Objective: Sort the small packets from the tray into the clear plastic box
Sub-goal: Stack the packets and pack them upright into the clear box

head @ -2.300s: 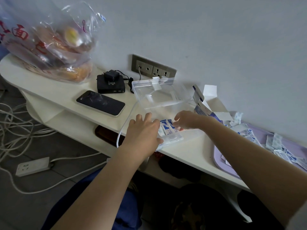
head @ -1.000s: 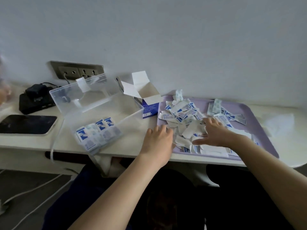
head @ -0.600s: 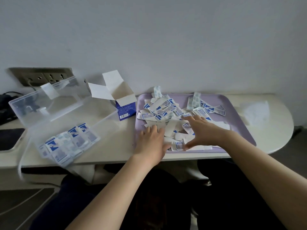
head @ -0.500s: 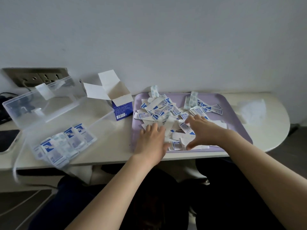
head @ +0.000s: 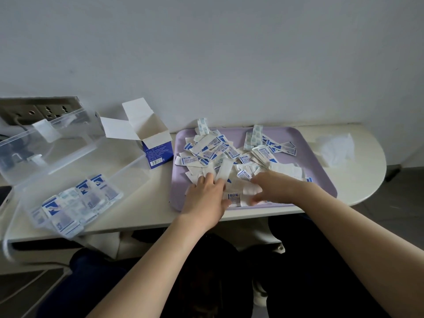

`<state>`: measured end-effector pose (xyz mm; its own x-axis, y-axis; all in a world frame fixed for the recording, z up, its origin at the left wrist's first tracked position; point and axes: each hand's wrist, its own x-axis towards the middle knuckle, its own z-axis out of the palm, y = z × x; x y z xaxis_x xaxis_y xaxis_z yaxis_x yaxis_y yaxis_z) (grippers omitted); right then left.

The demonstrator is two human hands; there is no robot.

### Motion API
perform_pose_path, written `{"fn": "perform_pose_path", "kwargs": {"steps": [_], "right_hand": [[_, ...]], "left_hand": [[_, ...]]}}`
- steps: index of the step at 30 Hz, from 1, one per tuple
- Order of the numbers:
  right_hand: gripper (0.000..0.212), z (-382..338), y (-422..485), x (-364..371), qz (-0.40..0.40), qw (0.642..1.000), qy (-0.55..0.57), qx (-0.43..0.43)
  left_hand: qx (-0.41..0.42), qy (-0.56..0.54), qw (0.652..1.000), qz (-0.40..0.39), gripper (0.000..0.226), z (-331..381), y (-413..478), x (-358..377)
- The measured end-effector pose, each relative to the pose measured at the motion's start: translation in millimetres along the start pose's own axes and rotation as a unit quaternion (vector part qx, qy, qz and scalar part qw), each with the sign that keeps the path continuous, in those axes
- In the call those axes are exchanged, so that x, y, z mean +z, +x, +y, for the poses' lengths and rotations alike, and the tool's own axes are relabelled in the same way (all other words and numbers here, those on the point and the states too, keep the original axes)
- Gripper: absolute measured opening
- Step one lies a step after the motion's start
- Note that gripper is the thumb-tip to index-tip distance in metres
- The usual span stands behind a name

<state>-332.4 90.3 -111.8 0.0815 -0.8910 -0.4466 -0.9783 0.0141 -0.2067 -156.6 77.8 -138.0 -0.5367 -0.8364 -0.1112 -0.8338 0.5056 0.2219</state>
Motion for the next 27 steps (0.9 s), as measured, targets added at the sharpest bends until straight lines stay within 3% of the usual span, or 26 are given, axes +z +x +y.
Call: {"fn": "perform_pose_path", "kwargs": {"steps": [9,15,21,24,27], "right_hand": [[0.01,-4,-1,-4,0.09,0.996,-0.01,-0.003],[0.016,-12,-1,-4,0.093,0.995,0.018,-0.037],[0.01,-7,7,-5,0.127,0.991,0.03,0.008],[0.032,1,16,-2,0.164,0.985,0.049,0.029],[0.027,7,23,0,0.191,0.978,0.072,0.051]], "left_hand": [[-0.029,-0.055,0.998,0.03,0.025,-3,6,-2],[-0.036,-0.078,0.994,0.071,0.019,-6,8,-3],[-0.083,-0.066,0.985,0.139,0.018,-18,8,-13],[-0.106,-0.064,0.977,0.172,0.021,-24,7,-24],[-0.103,-0.098,0.976,0.165,0.02,-27,6,-28]]}}
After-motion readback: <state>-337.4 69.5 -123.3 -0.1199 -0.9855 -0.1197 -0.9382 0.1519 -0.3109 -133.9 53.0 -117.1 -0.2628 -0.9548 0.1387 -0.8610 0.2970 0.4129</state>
